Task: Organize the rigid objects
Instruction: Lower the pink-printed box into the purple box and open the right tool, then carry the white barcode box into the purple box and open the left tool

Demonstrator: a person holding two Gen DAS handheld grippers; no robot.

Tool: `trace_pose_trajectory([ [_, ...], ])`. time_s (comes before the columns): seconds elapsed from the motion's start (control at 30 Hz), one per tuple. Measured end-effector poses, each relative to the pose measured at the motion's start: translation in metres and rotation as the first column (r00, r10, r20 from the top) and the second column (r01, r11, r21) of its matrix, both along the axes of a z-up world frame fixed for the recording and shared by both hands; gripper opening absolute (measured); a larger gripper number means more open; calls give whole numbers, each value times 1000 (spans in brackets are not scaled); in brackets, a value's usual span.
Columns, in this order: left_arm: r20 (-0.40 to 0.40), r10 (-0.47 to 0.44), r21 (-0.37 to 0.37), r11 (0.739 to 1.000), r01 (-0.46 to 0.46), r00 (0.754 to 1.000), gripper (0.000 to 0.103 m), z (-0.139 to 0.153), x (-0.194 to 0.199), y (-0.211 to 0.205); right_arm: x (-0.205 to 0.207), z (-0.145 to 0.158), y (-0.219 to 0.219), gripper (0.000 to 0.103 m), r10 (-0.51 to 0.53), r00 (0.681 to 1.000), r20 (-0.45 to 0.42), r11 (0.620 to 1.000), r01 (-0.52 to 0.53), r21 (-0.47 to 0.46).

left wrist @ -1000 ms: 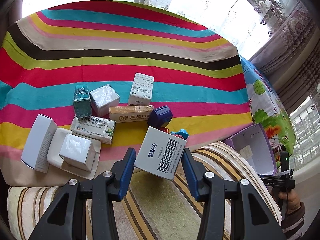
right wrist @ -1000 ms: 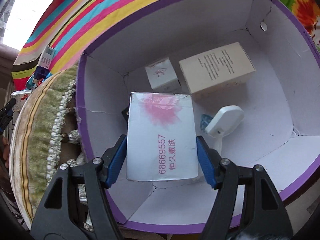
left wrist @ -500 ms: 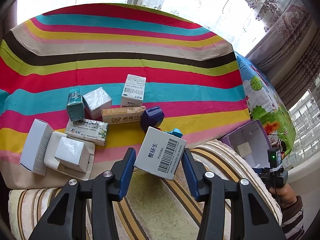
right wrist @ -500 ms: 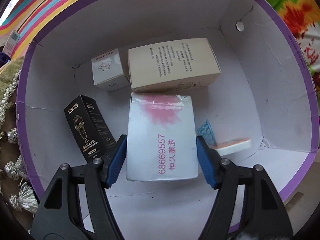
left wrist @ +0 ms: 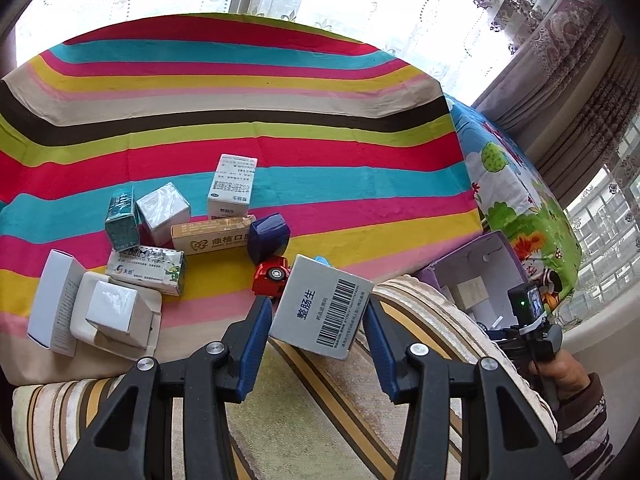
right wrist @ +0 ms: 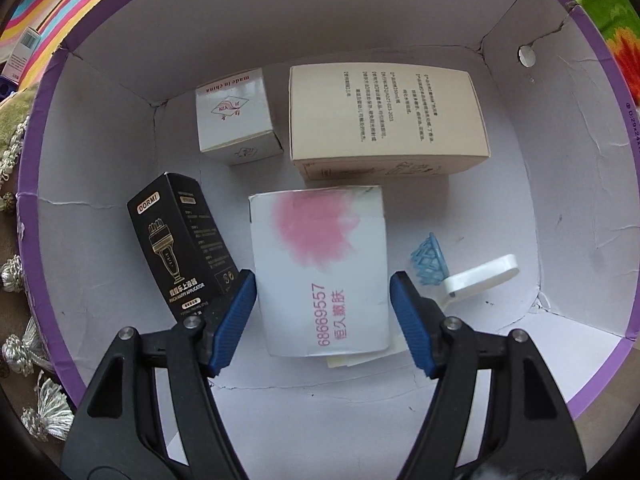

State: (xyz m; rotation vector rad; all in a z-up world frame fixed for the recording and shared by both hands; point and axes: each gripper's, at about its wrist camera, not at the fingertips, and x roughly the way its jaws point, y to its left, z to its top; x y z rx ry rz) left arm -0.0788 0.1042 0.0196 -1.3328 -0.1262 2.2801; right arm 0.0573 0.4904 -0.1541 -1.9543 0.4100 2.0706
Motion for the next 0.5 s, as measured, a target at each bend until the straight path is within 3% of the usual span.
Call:
trace_pose_trajectory([
  [0.3,-13,-105,71,992,106,994,48,19,18,43,25,18,9,82,-52,996,-77,998,50,-25],
  [0.5,9,-286,131,950,283,958,48,28,42,111,53,60,17,82,-88,979,-181,996,86,-20],
])
